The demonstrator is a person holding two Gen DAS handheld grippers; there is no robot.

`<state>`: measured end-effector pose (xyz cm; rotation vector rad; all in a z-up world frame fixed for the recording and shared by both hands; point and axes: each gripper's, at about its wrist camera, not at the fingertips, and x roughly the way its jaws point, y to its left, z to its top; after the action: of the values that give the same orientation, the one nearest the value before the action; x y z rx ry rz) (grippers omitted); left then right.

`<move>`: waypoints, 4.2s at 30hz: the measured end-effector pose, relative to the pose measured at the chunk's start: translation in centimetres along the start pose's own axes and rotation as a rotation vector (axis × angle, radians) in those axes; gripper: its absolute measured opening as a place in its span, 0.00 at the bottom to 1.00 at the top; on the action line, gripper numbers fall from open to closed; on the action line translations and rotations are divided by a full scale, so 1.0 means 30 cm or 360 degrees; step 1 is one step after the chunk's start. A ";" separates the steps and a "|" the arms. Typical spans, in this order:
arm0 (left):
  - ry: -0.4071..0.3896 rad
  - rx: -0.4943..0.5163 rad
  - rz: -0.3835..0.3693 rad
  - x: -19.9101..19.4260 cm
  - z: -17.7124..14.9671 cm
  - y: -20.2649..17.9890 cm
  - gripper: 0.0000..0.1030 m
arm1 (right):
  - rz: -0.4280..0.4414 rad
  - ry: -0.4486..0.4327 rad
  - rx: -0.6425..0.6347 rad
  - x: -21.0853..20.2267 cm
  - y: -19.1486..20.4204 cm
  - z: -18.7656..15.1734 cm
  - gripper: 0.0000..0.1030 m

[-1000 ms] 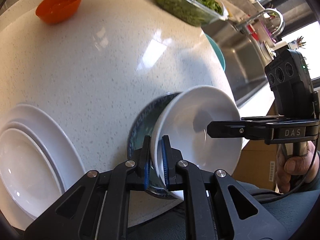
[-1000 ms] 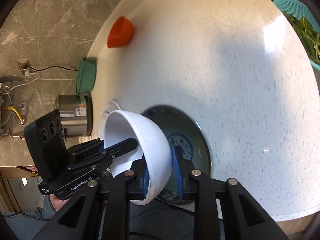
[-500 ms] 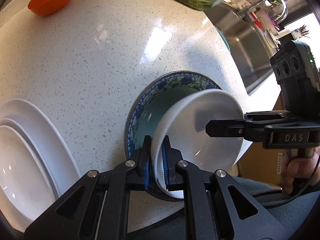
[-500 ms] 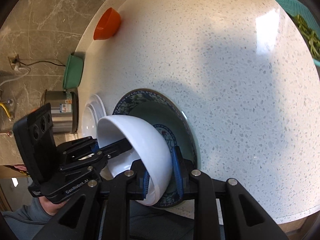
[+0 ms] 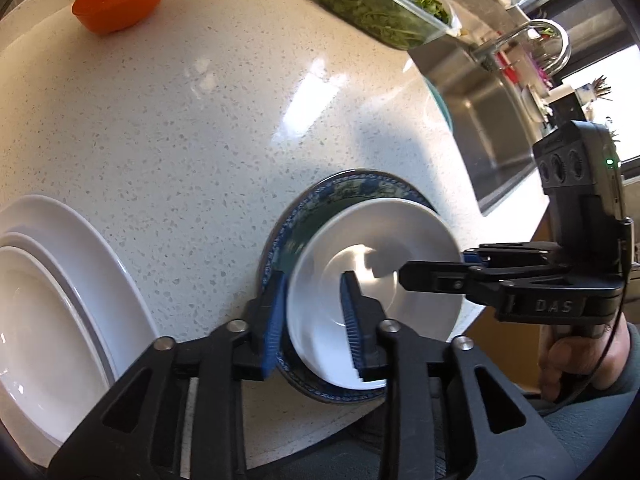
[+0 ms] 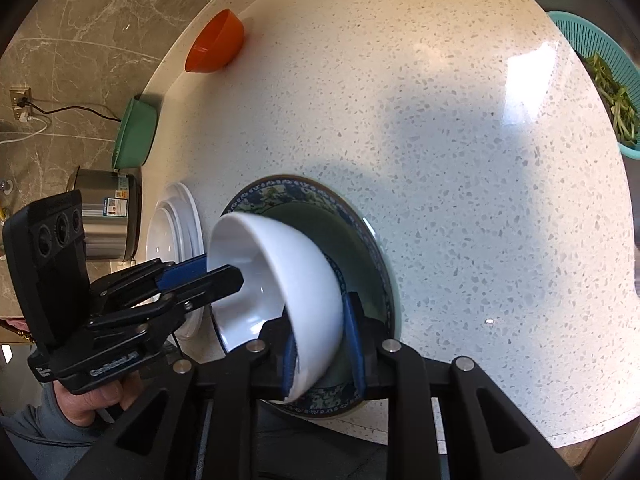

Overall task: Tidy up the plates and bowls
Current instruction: 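Carry the white bowl into the patterned bowl and open grippers, then reach both grippers to the orange bowl and pinch its rim, then carry the orange bowl into the white bowl and open grippers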

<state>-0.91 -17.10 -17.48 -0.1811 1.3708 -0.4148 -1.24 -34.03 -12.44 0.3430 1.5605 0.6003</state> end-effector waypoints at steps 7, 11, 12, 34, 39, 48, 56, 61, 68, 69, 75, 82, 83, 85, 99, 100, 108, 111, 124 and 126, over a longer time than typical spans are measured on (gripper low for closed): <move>-0.0024 0.0046 -0.0075 -0.032 0.006 -0.038 0.60 | -0.0048 -0.0009 -0.0030 -0.013 0.015 -0.004 0.27; -0.0037 0.0040 -0.0098 -0.063 0.020 -0.042 0.68 | -0.0060 -0.0014 -0.0040 -0.027 0.016 -0.002 0.30; -0.0037 0.0040 -0.0109 -0.070 0.023 -0.042 0.69 | -0.0061 -0.0013 -0.0040 -0.029 0.017 -0.001 0.31; -0.0661 -0.0217 -0.0068 -0.650 0.414 0.577 1.00 | 0.0457 -0.0512 -0.0135 -0.348 0.162 0.395 1.00; -0.0693 -0.0269 -0.0061 -0.582 0.551 0.746 1.00 | 0.0411 -0.0535 -0.0163 -0.244 0.273 0.635 1.00; -0.0339 -0.0138 0.0165 -0.307 0.773 0.883 0.99 | 0.0247 -0.0310 -0.0078 0.108 0.327 0.859 0.93; -0.0290 -0.0097 0.0116 -0.220 0.847 0.924 0.98 | 0.0190 -0.0244 0.0059 0.215 0.271 0.894 0.71; -0.0252 -0.0131 0.0041 -0.171 0.874 0.951 0.50 | 0.0198 -0.0209 0.0114 0.248 0.247 0.917 0.64; -0.0189 -0.0123 -0.0021 -0.102 0.874 0.954 0.32 | 0.0240 -0.0189 0.0171 0.281 0.234 0.934 0.54; -0.0185 -0.0124 -0.0032 -0.097 0.876 0.950 0.28 | 0.0246 -0.0189 0.0179 0.282 0.230 0.935 0.50; -0.0142 -0.0080 -0.0025 -0.071 0.901 0.904 0.13 | 0.0274 -0.0205 0.0217 0.308 0.234 0.957 0.27; -0.0129 -0.0122 -0.0031 -0.076 0.906 0.912 0.11 | 0.0313 -0.0207 0.0270 0.326 0.212 0.963 0.24; -0.0127 -0.0125 -0.0030 -0.076 0.907 0.910 0.11 | 0.0314 -0.0209 0.0275 0.319 0.202 0.963 0.24; -0.0123 -0.0142 -0.0035 -0.085 0.899 0.918 0.11 | 0.0308 -0.0212 0.0278 0.318 0.204 0.963 0.24; -0.0150 -0.0126 -0.0075 -0.208 0.816 0.778 0.11 | 0.0364 -0.0268 0.0270 0.154 0.230 0.855 0.27; -0.0165 -0.0098 -0.0068 -0.230 0.797 0.747 0.11 | 0.0366 -0.0274 0.0265 0.142 0.233 0.840 0.27; -0.0191 0.0008 -0.0160 -0.319 0.665 0.555 0.11 | 0.0390 -0.0379 0.0232 -0.026 0.227 0.598 0.28; -0.0184 0.0063 -0.0181 -0.333 0.608 0.470 0.11 | 0.0397 -0.0420 0.0239 -0.066 0.230 0.502 0.29; -0.0166 0.0105 -0.0211 -0.328 0.252 0.104 0.11 | 0.0409 -0.0357 0.0148 -0.146 0.134 0.108 0.29; -0.0138 0.0086 -0.0221 -0.302 0.190 0.053 0.11 | 0.0394 -0.0342 0.0140 -0.153 0.103 0.058 0.29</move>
<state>3.66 -12.76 -8.68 -0.2480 1.2644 -0.5535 0.44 -33.77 -6.90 0.6529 1.3496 0.6635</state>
